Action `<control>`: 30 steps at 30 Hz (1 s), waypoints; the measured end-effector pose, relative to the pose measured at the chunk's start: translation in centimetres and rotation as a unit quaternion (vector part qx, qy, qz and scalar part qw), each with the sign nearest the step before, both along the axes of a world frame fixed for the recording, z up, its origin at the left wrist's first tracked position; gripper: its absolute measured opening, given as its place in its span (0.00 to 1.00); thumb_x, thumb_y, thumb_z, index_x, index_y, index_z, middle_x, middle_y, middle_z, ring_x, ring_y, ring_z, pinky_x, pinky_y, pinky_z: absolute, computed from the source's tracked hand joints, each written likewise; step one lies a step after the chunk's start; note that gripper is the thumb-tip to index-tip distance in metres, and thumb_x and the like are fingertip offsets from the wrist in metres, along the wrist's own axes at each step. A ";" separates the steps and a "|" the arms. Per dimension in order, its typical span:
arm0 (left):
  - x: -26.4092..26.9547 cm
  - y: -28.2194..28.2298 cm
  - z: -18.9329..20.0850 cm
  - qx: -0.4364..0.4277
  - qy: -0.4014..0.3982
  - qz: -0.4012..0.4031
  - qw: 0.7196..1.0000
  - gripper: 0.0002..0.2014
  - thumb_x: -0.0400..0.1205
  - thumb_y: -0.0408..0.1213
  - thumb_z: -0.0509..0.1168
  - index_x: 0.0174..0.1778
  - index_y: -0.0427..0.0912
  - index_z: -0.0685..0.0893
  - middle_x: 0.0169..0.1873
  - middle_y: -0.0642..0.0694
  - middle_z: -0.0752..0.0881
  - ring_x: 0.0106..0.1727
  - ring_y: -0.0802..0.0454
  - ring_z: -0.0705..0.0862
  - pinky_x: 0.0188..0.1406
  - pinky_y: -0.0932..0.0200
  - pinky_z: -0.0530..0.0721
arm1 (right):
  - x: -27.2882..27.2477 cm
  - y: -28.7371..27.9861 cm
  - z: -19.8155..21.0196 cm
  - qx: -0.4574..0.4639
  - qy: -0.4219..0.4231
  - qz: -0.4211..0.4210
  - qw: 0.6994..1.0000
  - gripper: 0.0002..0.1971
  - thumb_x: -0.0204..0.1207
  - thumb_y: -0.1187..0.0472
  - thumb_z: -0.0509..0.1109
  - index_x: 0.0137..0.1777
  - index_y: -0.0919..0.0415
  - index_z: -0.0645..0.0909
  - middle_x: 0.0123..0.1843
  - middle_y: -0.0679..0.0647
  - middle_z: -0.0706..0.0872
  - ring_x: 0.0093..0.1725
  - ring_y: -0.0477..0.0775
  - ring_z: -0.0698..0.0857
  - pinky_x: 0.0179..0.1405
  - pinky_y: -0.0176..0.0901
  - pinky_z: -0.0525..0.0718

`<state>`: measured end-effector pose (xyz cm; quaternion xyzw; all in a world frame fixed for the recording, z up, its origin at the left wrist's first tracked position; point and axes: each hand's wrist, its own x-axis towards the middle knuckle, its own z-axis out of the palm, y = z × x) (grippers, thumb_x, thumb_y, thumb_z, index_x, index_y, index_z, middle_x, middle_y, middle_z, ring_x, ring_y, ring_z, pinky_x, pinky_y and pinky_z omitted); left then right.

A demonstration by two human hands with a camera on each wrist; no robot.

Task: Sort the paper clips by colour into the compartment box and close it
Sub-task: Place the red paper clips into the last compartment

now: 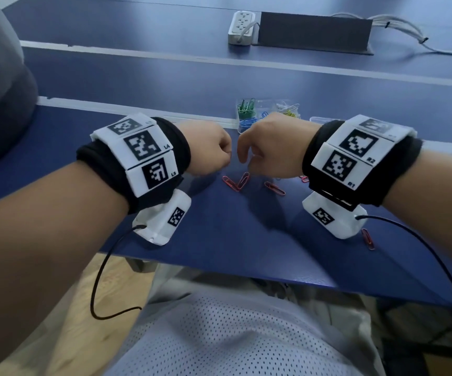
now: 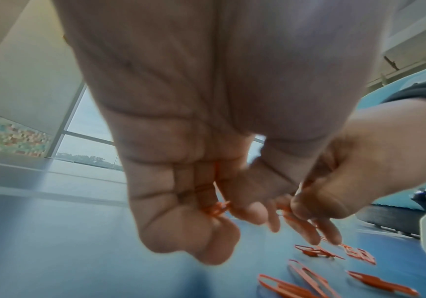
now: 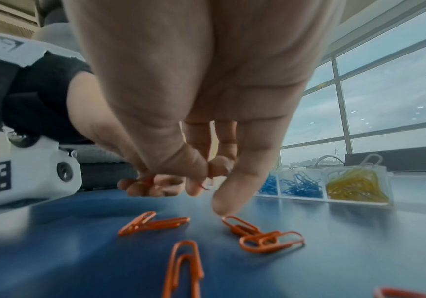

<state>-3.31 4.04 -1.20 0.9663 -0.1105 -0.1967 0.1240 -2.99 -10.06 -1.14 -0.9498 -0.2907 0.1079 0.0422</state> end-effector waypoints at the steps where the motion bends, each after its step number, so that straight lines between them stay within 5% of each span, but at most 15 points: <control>1: -0.1 0.1 -0.1 -0.002 0.005 -0.002 1.000 0.05 0.77 0.37 0.60 0.39 0.47 0.80 0.28 0.53 0.81 0.32 0.54 0.78 0.36 0.60 0.75 | 0.0 -0.1 0.1 0.006 -0.001 0.007 1.000 0.13 0.72 0.61 0.64 0.50 0.53 0.88 0.41 0.52 0.85 0.46 0.58 0.82 0.50 0.46 0.83; 5: -0.4 0.3 -0.1 -0.004 0.025 -0.023 0.999 0.08 0.71 0.43 0.72 0.34 0.48 0.80 0.30 0.52 0.84 0.35 0.51 0.80 0.35 0.61 0.75 | -0.5 -0.2 0.0 0.017 -0.001 0.046 0.999 0.12 0.71 0.60 0.66 0.48 0.52 0.90 0.43 0.50 0.86 0.44 0.56 0.82 0.46 0.41 0.78; 9: -0.2 0.0 -0.3 0.041 -0.003 -0.067 0.997 0.14 0.67 0.45 0.78 0.46 0.47 0.88 0.38 0.48 0.87 0.38 0.49 0.81 0.33 0.62 0.74 | -1.0 0.2 0.0 -0.018 -0.006 0.099 0.995 0.12 0.71 0.58 0.68 0.52 0.47 0.89 0.49 0.48 0.89 0.46 0.52 0.82 0.45 0.36 0.75; 13: 0.1 -0.2 -0.5 0.035 -0.002 -0.074 0.997 0.12 0.66 0.43 0.79 0.44 0.50 0.90 0.27 0.56 0.82 0.27 0.62 0.76 0.20 0.76 0.70 | -1.1 0.6 0.0 -0.035 -0.009 0.117 0.992 0.12 0.72 0.60 0.70 0.53 0.48 0.88 0.49 0.47 0.88 0.46 0.48 0.78 0.50 0.40 0.79; 17: 0.3 -0.2 -0.7 0.038 -0.008 -0.098 0.994 0.13 0.67 0.42 0.79 0.47 0.50 0.91 0.24 0.59 0.80 0.27 0.65 0.75 0.23 0.79 0.68 | -1.5 0.6 0.3 -0.037 0.002 0.110 0.993 0.11 0.73 0.62 0.69 0.51 0.49 0.89 0.28 0.40 0.75 0.44 0.54 0.81 0.48 0.40 0.81; 20: 0.1 -0.3 -0.6 0.054 -0.015 -0.106 0.993 0.11 0.68 0.42 0.78 0.46 0.50 0.91 0.27 0.56 0.82 0.31 0.56 0.78 0.31 0.65 0.75 | -1.7 0.3 0.5 -0.038 -0.006 0.104 0.994 0.11 0.73 0.63 0.66 0.48 0.49 0.88 0.22 0.39 0.67 0.37 0.53 0.76 0.40 0.39 0.77; 23: -0.1 -0.2 -0.5 0.052 -0.029 -0.106 0.993 0.04 0.71 0.42 0.75 0.35 0.51 0.86 0.28 0.54 0.82 0.32 0.54 0.78 0.36 0.62 0.73 | -1.5 0.0 0.4 -0.037 -0.017 0.071 0.997 0.14 0.72 0.63 0.65 0.52 0.46 0.86 0.27 0.42 0.72 0.39 0.54 0.74 0.39 0.38 0.72; 25: -0.2 -0.1 -0.6 0.048 -0.042 -0.110 0.992 0.10 0.72 0.41 0.73 0.29 0.52 0.79 0.25 0.56 0.79 0.28 0.60 0.75 0.29 0.62 0.71 | -1.2 -0.3 0.5 -0.023 -0.016 0.050 0.998 0.17 0.72 0.63 0.65 0.55 0.46 0.86 0.34 0.44 0.77 0.40 0.51 0.73 0.44 0.40 0.78; 30: -0.1 -0.4 -0.7 0.026 -0.046 -0.097 0.994 0.11 0.73 0.36 0.68 0.48 0.55 0.84 0.28 0.59 0.78 0.34 0.56 0.77 0.39 0.63 0.74 | -1.5 -1.3 0.9 -0.017 0.008 0.004 1.000 0.16 0.73 0.63 0.63 0.52 0.48 0.89 0.46 0.52 0.90 0.45 0.58 0.83 0.54 0.50 0.86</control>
